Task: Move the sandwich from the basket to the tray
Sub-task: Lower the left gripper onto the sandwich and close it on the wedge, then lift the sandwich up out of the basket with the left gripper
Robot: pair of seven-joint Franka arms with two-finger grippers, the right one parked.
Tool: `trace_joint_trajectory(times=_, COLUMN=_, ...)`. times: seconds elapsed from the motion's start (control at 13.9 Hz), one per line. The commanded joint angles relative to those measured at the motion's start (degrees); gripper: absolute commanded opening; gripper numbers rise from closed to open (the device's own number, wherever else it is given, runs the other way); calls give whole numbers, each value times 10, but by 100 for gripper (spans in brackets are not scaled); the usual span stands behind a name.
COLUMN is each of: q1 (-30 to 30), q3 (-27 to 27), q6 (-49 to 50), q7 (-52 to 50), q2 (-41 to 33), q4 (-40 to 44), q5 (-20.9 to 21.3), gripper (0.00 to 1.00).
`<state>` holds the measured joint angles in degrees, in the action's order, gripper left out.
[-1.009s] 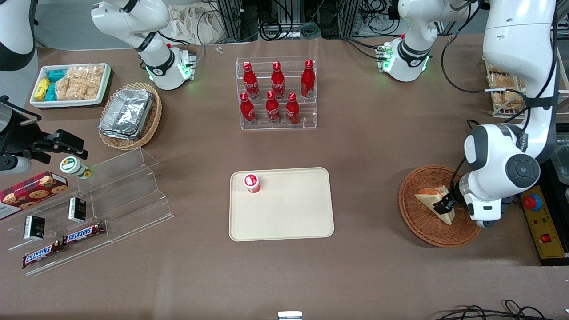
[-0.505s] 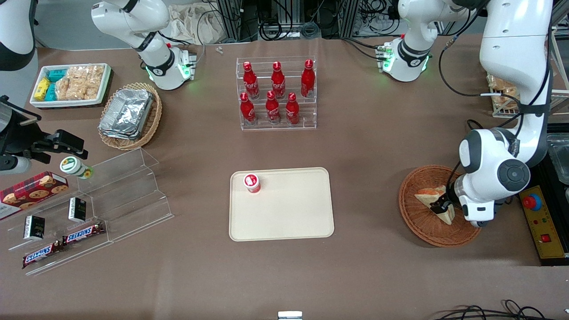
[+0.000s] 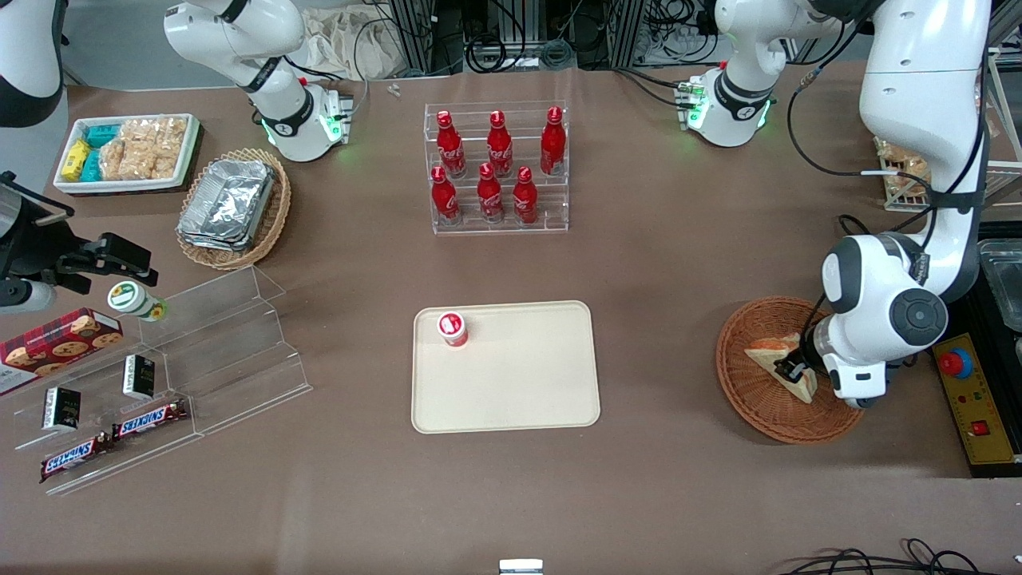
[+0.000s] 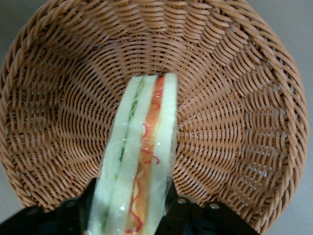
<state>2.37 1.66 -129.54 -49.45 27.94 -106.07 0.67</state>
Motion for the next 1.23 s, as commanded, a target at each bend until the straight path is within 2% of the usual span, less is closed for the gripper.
trace_joint_trajectory(times=0.0, q1=0, q3=-2, q6=-7, q7=-23, q2=-12, q4=-9, q5=3, gripper=11)
trace_joint_trajectory(times=0.14, q1=6, q3=-2, q6=29, q7=-38, q2=-37, q4=-5, q5=3, gripper=3)
trace_joint_trajectory(times=0.29, q1=7, q3=-3, q6=108, q7=-30, q2=-72, q4=19, q5=3, gripper=0)
trace_joint_trajectory(times=0.58, q1=8, q3=-3, q6=305, q7=-27, q2=-91, q4=153, q5=0, gripper=0)
trace_joint_trajectory(times=0.72, q1=7, q3=-29, q6=380, q7=-27, q2=-92, q4=219, q5=-2, gripper=0)
trace_joint_trajectory(times=0.86, q1=8, q3=-56, q6=416, q7=-27, q2=-92, q4=249, q5=-4, gripper=0)
trace_joint_trajectory(times=1.15, q1=12, q3=-141, q6=407, q7=-28, q2=-79, q4=249, q5=16, gripper=0)
